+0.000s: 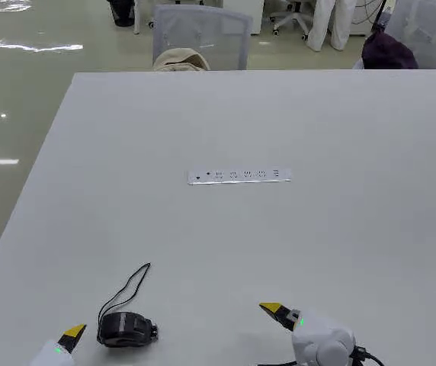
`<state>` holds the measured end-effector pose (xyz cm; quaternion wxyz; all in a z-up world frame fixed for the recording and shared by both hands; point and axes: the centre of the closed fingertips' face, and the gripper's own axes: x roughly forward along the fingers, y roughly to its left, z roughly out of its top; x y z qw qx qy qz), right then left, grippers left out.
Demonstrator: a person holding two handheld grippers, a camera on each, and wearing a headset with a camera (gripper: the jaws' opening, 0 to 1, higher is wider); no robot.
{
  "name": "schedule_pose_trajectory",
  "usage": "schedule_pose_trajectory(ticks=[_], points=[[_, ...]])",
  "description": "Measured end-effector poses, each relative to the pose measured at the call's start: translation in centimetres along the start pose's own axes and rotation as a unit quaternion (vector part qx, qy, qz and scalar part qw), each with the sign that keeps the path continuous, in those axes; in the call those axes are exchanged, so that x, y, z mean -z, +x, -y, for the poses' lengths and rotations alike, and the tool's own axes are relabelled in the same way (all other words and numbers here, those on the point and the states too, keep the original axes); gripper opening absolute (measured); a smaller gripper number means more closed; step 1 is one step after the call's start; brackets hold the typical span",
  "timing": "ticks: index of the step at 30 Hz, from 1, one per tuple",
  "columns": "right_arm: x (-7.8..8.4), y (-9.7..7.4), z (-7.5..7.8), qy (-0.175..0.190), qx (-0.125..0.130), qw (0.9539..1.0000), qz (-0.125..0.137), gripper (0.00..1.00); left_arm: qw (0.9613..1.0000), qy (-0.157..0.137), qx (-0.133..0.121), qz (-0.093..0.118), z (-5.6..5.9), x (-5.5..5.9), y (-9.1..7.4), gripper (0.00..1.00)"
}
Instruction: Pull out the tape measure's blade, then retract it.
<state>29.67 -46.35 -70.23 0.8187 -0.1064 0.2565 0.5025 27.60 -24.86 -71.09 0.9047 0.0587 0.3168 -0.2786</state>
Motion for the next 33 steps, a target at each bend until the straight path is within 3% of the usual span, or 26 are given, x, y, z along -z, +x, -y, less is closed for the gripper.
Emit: schedule_pose_trajectory(ticks=[7, 13, 21, 33], points=[[0.6, -1.9, 0.5, 0.015, 0.007, 0.9999, 0.004, 0.86, 0.9999, 0.003, 0.015, 0.001, 0.0, 0.3, -0.7, 0.99], [0.7, -3.2, 0.9, 0.021, 0.005, 0.9997, 0.01, 0.89, 0.9999, -0.002, 0.01, 0.009, -0.7, 0.3, -1.3, 0.99], [1.0, -3.9, 1.3, 0.018, 0.011, 0.9998, 0.006, 0.91, 0.9996, 0.003, 0.018, 0.022, -0.7, -0.3, -1.4, 0.99], [0.6, -4.1, 1.5, 0.021, 0.021, 0.9995, 0.011, 0.91, 0.9996, 0.011, 0.023, 0.012, -0.5, -0.2, -1.4, 0.99]])
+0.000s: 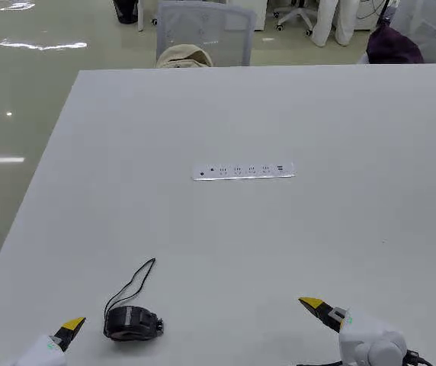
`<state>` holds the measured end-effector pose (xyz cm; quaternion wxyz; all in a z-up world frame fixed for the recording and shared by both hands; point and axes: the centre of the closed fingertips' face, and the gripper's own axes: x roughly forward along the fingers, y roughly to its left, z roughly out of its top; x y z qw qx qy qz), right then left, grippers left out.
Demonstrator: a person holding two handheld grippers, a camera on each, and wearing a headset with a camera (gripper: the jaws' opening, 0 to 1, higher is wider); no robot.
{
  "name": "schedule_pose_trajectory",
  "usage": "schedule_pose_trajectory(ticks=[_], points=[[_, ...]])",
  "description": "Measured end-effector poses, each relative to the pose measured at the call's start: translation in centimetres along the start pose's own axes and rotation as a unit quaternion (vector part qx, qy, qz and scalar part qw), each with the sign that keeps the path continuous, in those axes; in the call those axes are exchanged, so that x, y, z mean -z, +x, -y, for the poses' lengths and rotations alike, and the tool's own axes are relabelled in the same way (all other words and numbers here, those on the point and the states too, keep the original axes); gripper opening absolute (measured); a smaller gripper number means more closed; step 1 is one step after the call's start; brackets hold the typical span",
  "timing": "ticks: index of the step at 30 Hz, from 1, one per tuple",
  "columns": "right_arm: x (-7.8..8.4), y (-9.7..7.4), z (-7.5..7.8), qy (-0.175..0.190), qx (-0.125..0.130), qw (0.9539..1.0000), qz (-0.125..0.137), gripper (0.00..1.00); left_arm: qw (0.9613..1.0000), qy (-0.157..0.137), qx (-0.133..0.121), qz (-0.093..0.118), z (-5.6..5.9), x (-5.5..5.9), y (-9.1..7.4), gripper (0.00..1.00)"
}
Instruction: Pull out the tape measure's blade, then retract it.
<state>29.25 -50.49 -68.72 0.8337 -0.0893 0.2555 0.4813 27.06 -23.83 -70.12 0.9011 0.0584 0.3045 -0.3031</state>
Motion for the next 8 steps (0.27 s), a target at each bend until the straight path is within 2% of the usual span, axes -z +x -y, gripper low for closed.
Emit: schedule_pose_trajectory(ticks=[8], points=[[0.13, -0.07, 0.1, -0.001, -0.002, 1.0, 0.0, 0.92, 1.0, -0.001, -0.003, 0.002, -0.21, 0.03, -0.41, 0.99]])
